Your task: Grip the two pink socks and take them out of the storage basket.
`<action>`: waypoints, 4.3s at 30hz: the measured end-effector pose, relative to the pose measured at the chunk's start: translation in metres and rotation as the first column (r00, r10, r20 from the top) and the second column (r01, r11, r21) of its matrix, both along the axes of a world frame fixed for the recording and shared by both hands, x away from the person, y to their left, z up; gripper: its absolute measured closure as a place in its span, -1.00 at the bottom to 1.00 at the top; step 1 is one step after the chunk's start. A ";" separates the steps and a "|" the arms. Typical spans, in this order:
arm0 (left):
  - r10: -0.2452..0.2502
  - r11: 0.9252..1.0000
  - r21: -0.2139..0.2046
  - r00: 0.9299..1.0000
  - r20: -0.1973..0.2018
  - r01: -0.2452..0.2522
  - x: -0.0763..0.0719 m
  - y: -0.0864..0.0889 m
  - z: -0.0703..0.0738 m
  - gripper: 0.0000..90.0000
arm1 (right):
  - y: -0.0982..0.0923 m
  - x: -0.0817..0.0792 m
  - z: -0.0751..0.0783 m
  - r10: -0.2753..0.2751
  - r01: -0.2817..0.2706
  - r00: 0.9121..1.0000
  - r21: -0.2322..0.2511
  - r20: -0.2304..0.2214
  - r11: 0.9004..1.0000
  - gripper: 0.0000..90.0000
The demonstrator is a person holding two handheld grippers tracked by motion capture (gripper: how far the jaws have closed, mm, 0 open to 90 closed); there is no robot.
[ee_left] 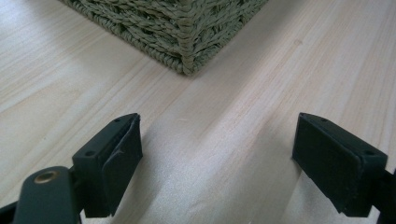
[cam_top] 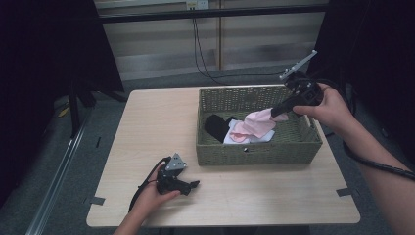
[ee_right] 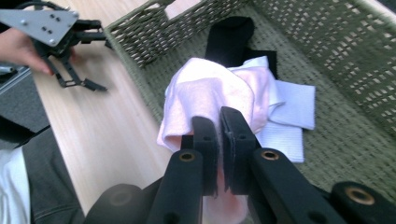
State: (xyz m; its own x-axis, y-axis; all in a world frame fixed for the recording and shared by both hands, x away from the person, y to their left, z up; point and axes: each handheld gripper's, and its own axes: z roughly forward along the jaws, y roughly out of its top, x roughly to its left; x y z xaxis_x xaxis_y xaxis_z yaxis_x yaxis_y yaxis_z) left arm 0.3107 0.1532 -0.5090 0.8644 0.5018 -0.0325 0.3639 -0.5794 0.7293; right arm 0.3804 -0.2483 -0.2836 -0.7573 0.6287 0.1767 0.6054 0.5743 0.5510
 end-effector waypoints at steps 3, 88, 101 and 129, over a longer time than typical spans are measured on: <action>0.000 1.000 0.000 1.000 0.000 0.000 0.000 0.000 0.000 -0.66 | 0.000 -0.005 -0.002 0.011 -0.011 1.000 0.004 -0.005 1.000 0.90; 0.002 1.000 -0.001 1.000 0.003 -0.002 0.000 0.000 0.000 -0.66 | 0.025 -0.062 -0.087 0.139 -0.135 0.985 0.042 -0.106 0.990 0.44; 0.005 1.000 -0.005 1.000 0.001 -0.005 0.000 0.000 0.000 -0.66 | 0.016 -0.051 -0.064 0.081 -0.078 0.995 0.052 -0.054 0.996 0.30; 0.003 1.000 -0.003 1.000 0.004 -0.003 0.000 0.000 0.000 -0.66 | 0.022 0.030 -0.094 -0.103 0.103 0.995 -0.023 -0.009 0.994 0.11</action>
State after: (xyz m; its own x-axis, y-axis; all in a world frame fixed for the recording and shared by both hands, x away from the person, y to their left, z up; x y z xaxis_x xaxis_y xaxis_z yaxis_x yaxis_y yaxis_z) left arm 0.3106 0.1530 -0.5094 0.8630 0.5043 -0.0307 0.3627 -0.5761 0.7325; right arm 0.4106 -0.2263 -0.3777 -0.6867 0.7070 0.1692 0.6676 0.5211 0.5318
